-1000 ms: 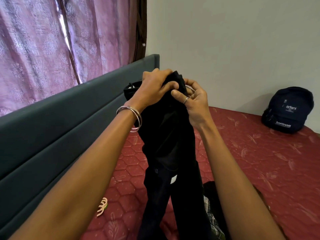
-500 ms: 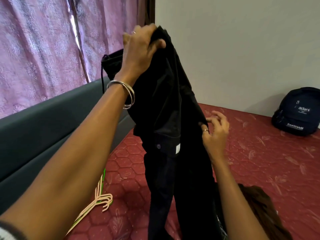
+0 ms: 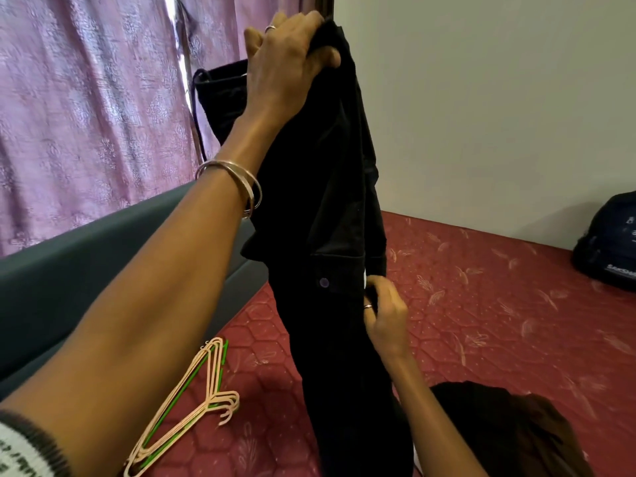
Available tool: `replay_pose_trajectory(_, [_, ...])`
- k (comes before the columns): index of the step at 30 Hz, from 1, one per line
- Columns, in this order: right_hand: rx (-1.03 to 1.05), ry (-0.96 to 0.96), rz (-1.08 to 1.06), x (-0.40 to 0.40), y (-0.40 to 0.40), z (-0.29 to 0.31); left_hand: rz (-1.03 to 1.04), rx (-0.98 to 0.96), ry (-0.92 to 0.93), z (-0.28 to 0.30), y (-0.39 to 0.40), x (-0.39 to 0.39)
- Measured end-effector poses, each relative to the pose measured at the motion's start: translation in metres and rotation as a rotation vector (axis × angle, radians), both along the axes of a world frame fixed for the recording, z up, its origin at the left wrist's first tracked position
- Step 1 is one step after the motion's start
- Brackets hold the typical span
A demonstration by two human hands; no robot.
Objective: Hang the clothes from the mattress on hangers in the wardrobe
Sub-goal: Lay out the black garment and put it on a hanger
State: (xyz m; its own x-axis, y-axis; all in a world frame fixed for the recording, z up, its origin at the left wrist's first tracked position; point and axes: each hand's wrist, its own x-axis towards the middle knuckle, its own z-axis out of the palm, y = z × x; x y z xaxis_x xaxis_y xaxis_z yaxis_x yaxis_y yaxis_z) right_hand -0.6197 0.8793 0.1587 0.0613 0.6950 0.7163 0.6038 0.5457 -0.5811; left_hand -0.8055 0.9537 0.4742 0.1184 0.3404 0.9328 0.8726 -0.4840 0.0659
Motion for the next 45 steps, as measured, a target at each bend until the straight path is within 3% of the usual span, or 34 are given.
replay_pose_trajectory(5, [-0.270,0.016,0.177,-0.006,-0.014,0.006,0.023,-0.004,0.010,-0.002,-0.001,0.000])
replay_pose_trajectory(8, [-0.333,0.321,0.422,-0.013,-0.032,0.012,0.018,0.008,-0.012,0.004,-0.002,0.006])
replay_pose_trajectory(10, [-0.428,0.653,0.625,-0.016,-0.038,0.013,0.046,0.018,-0.006,0.008,-0.003,0.010])
replay_pose_trajectory(12, [-0.528,0.746,0.705,-0.013,-0.038,0.016,0.066,0.007,0.016,0.009,-0.001,0.015])
replay_pose_trajectory(15, [-0.501,0.531,0.461,-0.001,-0.028,0.014,0.057,-0.027,0.049,0.006,0.002,0.019])
replay_pose_trajectory(18, [-0.496,0.539,0.335,0.034,-0.020,0.026,0.065,-0.032,0.038,0.002,0.003,0.016])
replay_pose_trajectory(22, [-0.545,0.613,0.420,0.095,-0.021,0.066,0.129,-0.073,-0.023,-0.008,0.009,-0.010])
replay_pose_trajectory(25, [-0.588,0.482,0.554,0.132,-0.029,0.100,0.137,-0.138,-0.068,-0.025,0.013,-0.024])
replay_pose_trajectory(28, [-0.651,0.356,0.520,0.145,-0.031,0.111,0.185,-0.301,-0.120,-0.051,0.013,-0.030])
replay_pose_trajectory(33, [-0.868,0.129,0.374,0.155,-0.016,0.067,0.165,-0.697,-0.163,-0.129,0.008,-0.037])
replay_pose_trajectory(38, [-1.123,-0.016,0.397,0.171,-0.015,0.016,0.009,-0.961,-0.417,-0.193,-0.009,-0.052])
replay_pose_trajectory(41, [-1.149,0.073,0.327,0.165,-0.021,-0.012,-0.174,-1.170,-0.639,-0.222,-0.022,-0.054])
replay_pose_trajectory(45, [-1.130,0.153,0.300,0.165,-0.021,-0.015,-0.166,-1.289,-0.715,-0.249,-0.031,-0.071])
